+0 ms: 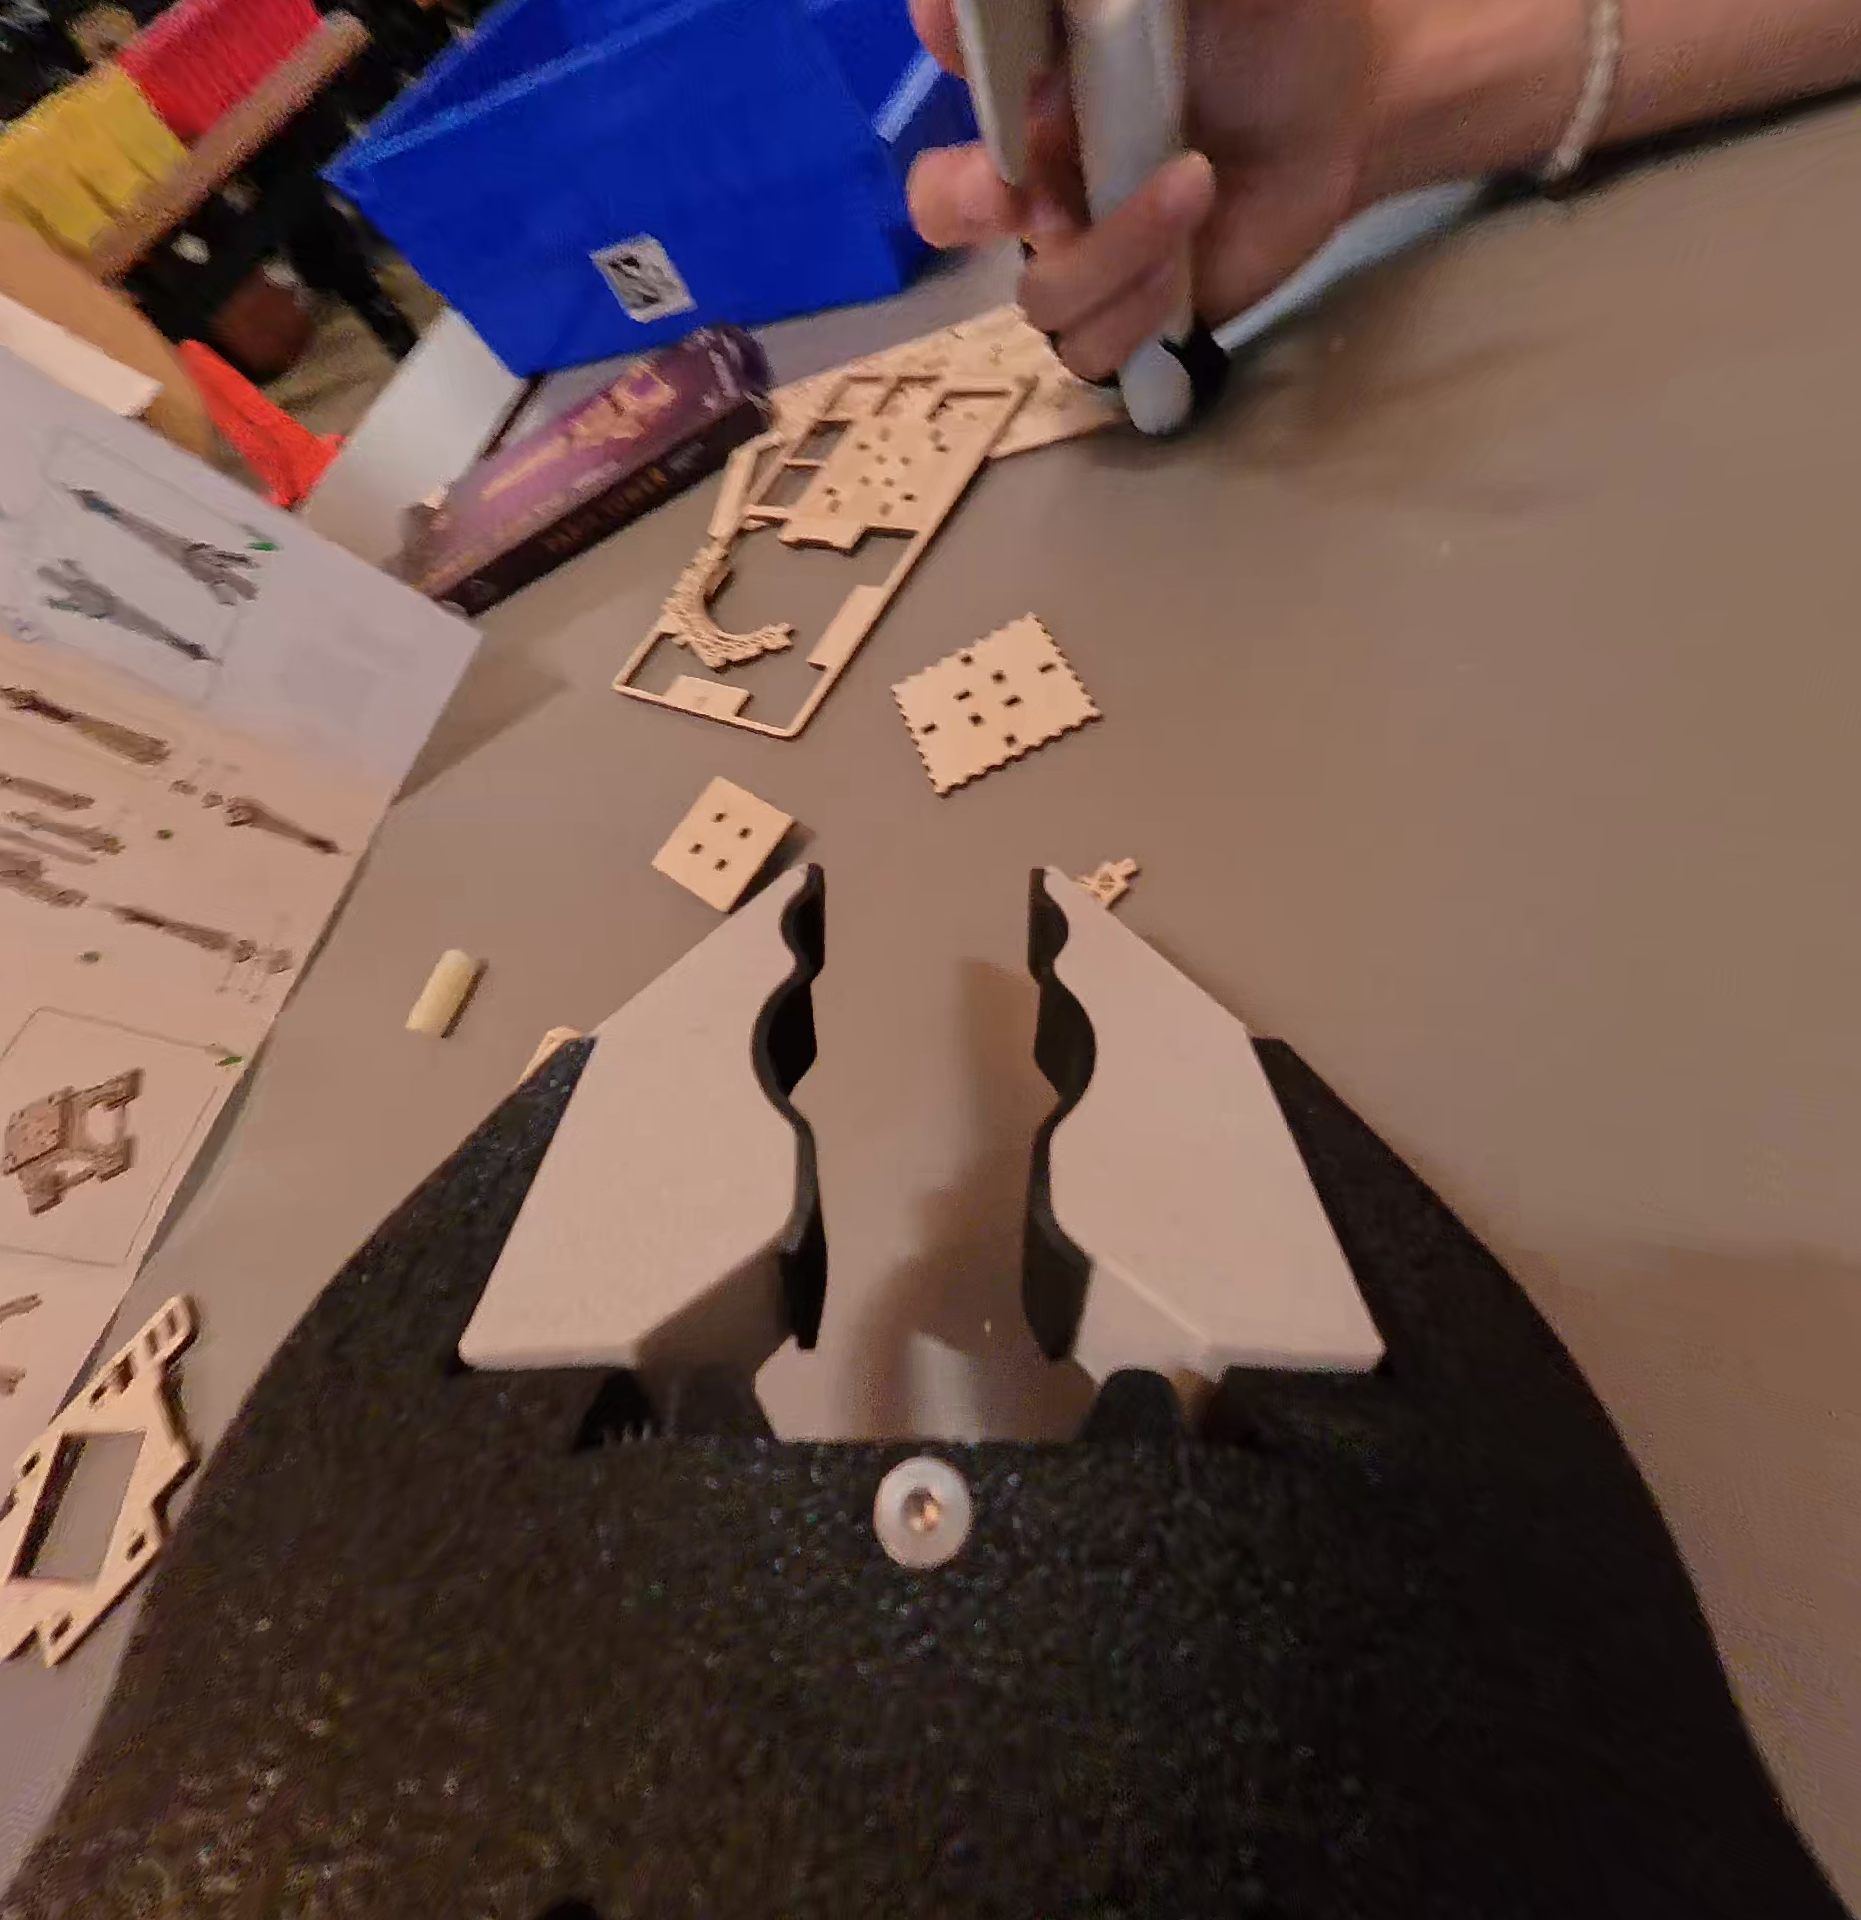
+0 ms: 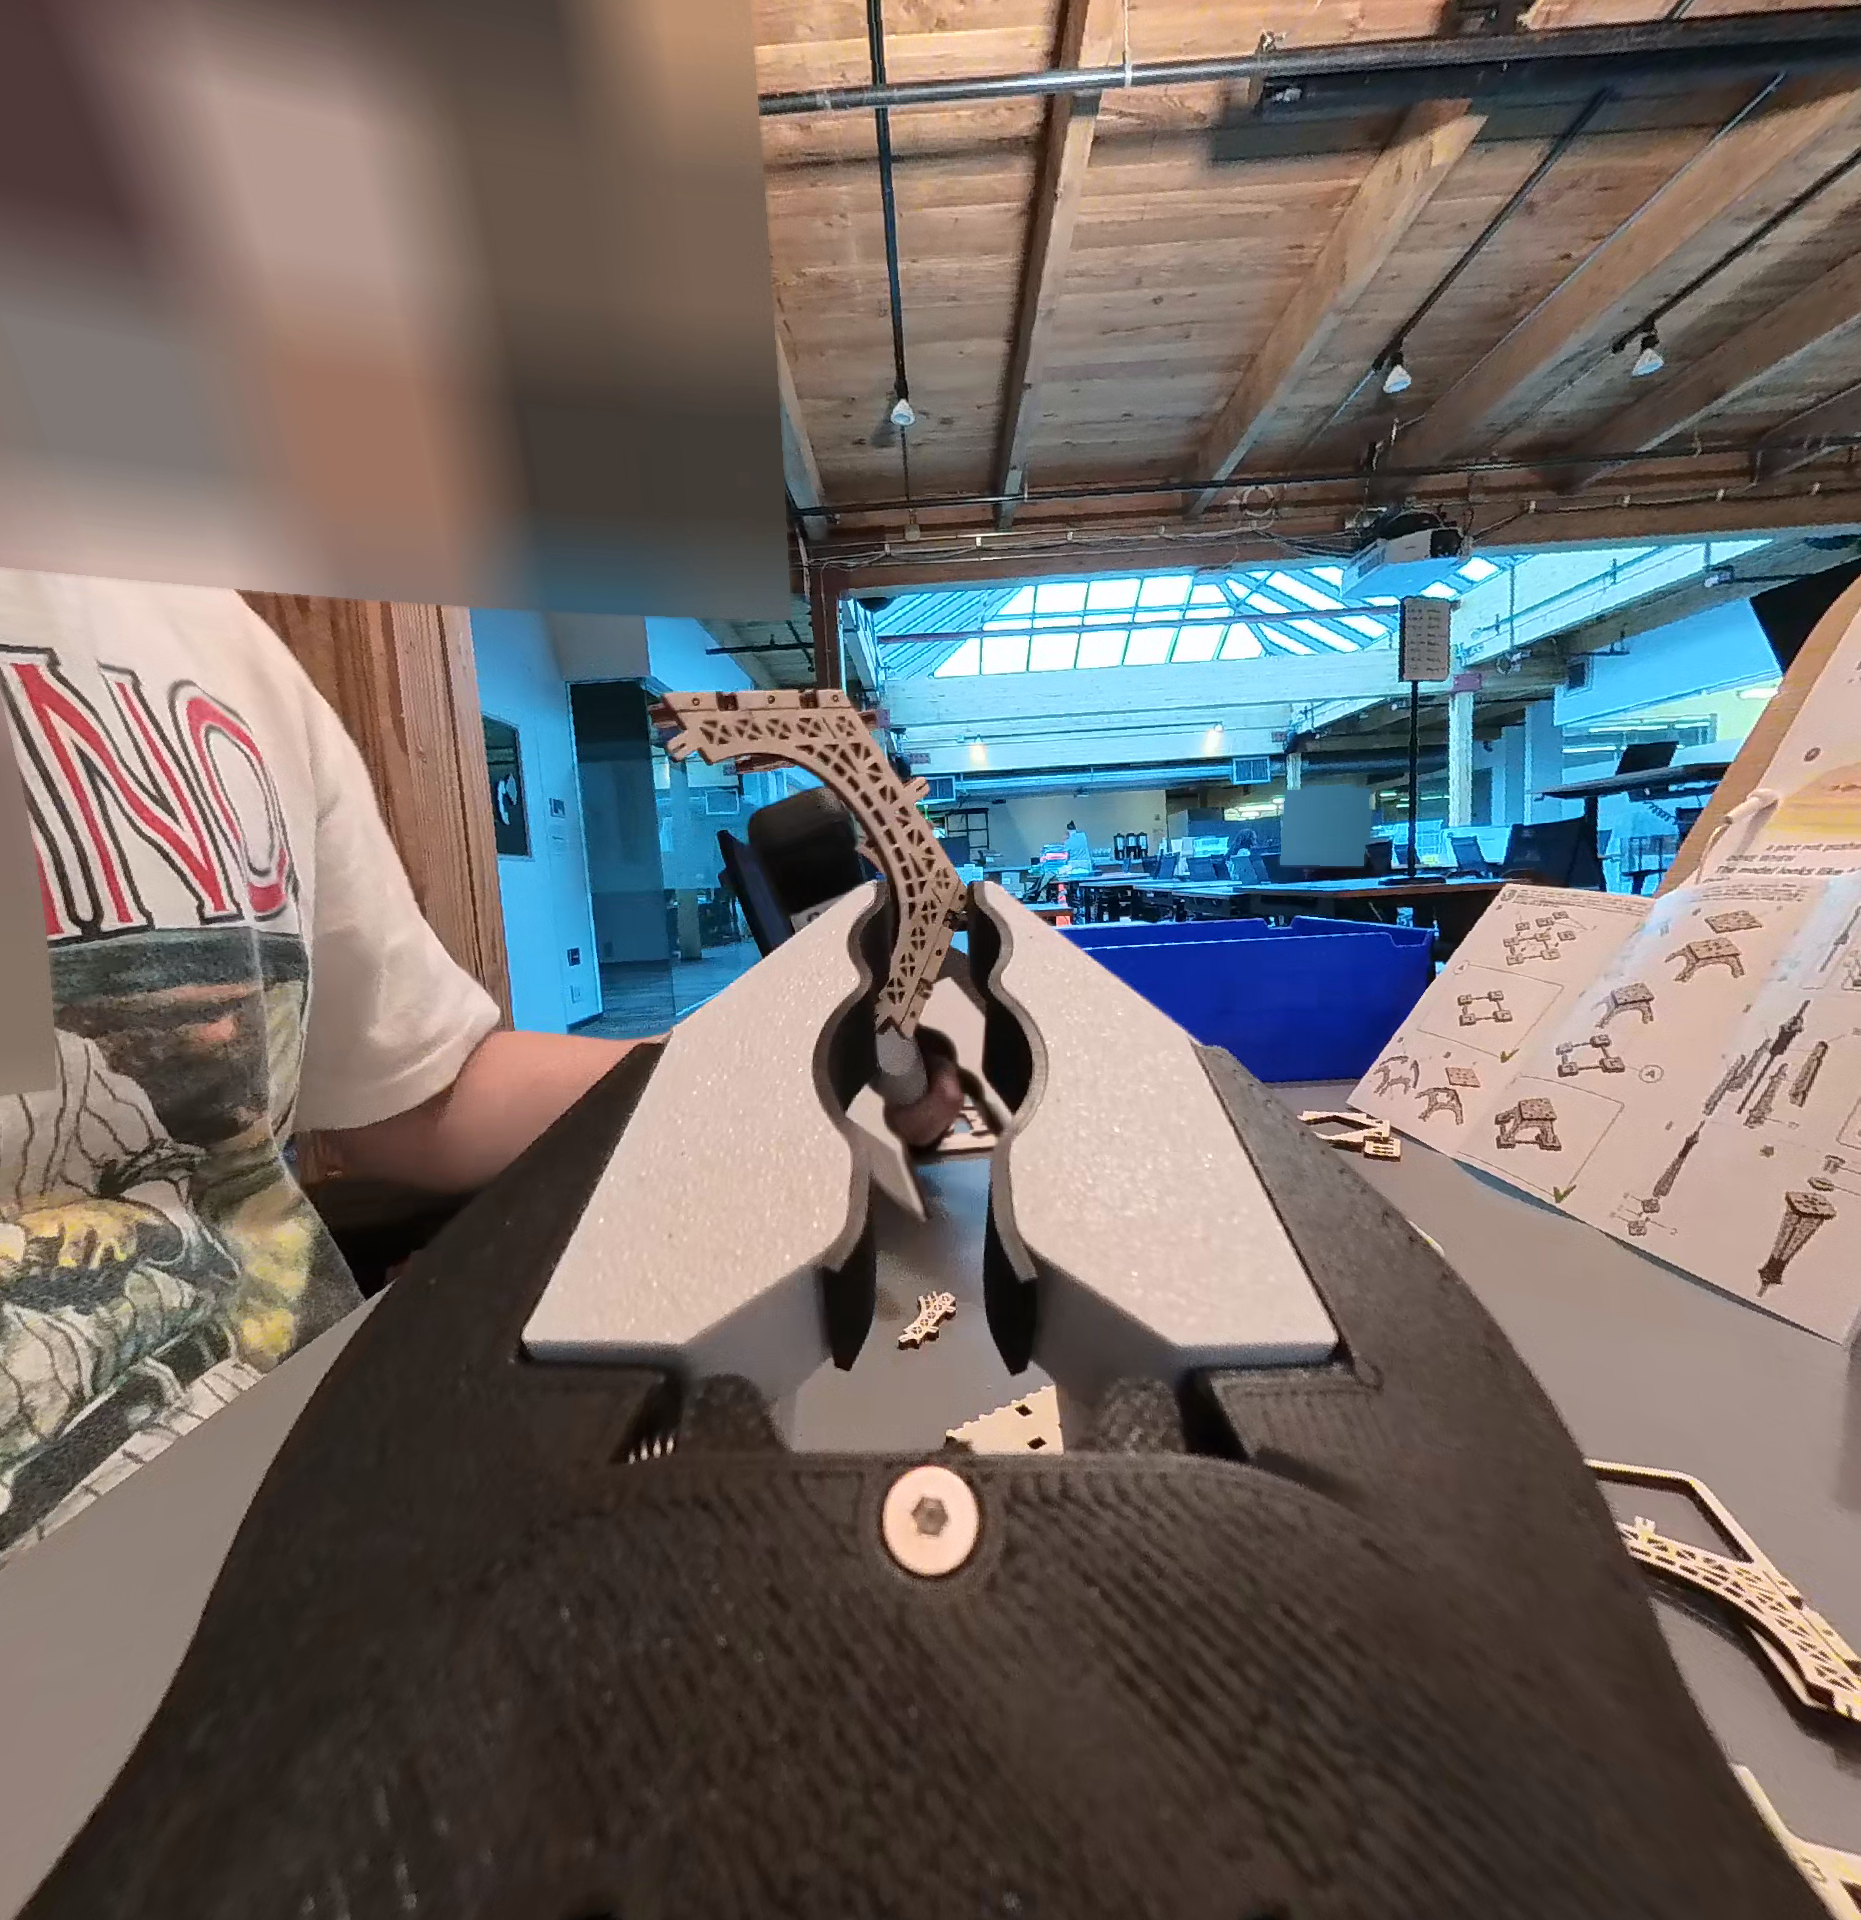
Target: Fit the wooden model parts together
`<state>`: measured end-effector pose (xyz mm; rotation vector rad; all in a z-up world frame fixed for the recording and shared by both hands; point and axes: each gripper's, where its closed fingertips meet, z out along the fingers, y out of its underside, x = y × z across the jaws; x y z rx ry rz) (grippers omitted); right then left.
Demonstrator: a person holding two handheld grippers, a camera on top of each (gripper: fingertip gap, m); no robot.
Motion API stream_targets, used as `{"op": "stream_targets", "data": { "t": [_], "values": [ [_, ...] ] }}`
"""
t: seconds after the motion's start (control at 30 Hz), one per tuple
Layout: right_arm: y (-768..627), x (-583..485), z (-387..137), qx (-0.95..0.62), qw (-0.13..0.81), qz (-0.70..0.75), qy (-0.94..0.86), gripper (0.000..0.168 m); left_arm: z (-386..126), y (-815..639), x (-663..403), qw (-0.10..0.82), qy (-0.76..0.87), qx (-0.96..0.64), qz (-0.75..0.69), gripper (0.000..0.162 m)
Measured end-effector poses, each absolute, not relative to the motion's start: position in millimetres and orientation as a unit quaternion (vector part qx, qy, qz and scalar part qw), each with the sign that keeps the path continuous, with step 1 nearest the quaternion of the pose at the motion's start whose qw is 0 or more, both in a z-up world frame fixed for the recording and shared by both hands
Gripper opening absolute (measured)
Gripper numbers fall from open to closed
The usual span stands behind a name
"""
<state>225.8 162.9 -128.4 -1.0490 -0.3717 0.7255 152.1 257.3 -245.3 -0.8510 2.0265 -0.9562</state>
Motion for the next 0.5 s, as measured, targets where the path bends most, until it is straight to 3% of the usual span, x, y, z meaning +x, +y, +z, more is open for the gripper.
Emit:
{"op": "stream_targets", "data": {
  "t": [0.2,0.5],
  "values": [
    [162.7,223.5,-129.0,-0.488,0.784,0.339,-0.179,0.011,-243.5,298.5,153.5,0.499,0.762,-0.33,-0.248,0.037],
    [160.7,223.1,-128.4,-0.483,0.786,0.341,-0.181,0.011,-241.1,319.1,158.2,0.569,0.755,-0.303,-0.122,0.032]
  ]
}}
